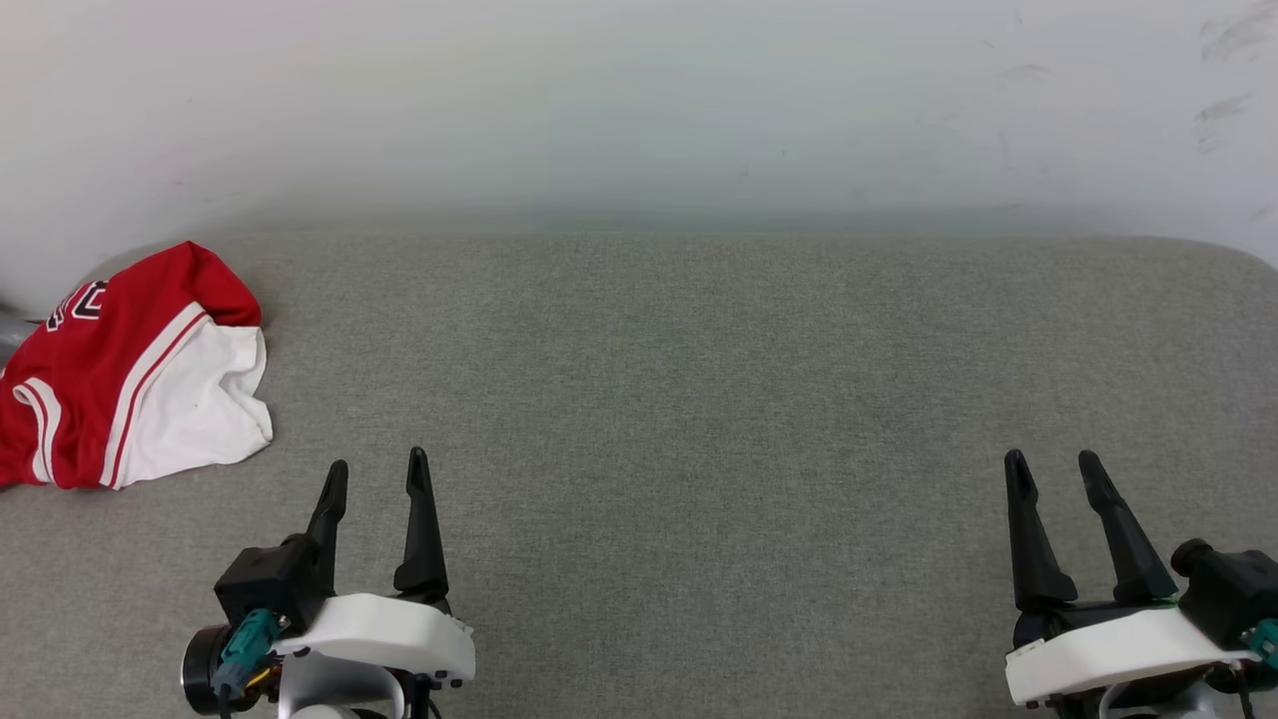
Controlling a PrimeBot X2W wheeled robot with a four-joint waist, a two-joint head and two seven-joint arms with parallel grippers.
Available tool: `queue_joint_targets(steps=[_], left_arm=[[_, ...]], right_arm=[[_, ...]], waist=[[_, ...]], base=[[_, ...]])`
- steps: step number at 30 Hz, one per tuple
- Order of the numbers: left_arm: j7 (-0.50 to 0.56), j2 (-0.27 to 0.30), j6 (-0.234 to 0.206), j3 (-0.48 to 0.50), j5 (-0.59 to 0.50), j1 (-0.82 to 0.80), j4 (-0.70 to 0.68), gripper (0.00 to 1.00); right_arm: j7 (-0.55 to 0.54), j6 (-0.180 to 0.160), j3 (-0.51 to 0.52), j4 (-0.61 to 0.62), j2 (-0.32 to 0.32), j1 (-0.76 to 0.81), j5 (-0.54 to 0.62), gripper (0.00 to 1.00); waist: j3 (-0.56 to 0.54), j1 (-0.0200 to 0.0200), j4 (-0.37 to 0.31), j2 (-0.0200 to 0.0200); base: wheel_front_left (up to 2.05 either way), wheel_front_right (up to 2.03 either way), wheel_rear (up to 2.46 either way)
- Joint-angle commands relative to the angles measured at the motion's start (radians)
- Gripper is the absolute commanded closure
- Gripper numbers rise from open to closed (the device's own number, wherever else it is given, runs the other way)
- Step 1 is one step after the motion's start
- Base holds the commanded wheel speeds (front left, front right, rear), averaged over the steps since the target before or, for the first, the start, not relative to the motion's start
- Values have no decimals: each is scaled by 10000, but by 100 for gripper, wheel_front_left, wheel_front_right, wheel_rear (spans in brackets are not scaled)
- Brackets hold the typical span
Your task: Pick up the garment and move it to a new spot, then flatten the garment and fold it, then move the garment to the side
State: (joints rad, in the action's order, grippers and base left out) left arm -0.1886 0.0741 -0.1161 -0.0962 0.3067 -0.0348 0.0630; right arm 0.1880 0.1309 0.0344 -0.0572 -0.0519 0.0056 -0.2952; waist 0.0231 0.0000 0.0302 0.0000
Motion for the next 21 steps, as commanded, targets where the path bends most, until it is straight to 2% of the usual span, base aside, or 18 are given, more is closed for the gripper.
queue_joint_targets(steps=[1,21], left_arm=[[-116,52,-63,-66,-256,34,-128,0],[-516,61,-240,-174,-1823,148,-201,0]], right_arm=[[100,-2,-9,144,21,74,294,0],[519,-3,190,260,27,159,1763,0]], waist=[[13,0,12,0],[69,0,41,0]], base=[[0,0,0],[0,0,0]])
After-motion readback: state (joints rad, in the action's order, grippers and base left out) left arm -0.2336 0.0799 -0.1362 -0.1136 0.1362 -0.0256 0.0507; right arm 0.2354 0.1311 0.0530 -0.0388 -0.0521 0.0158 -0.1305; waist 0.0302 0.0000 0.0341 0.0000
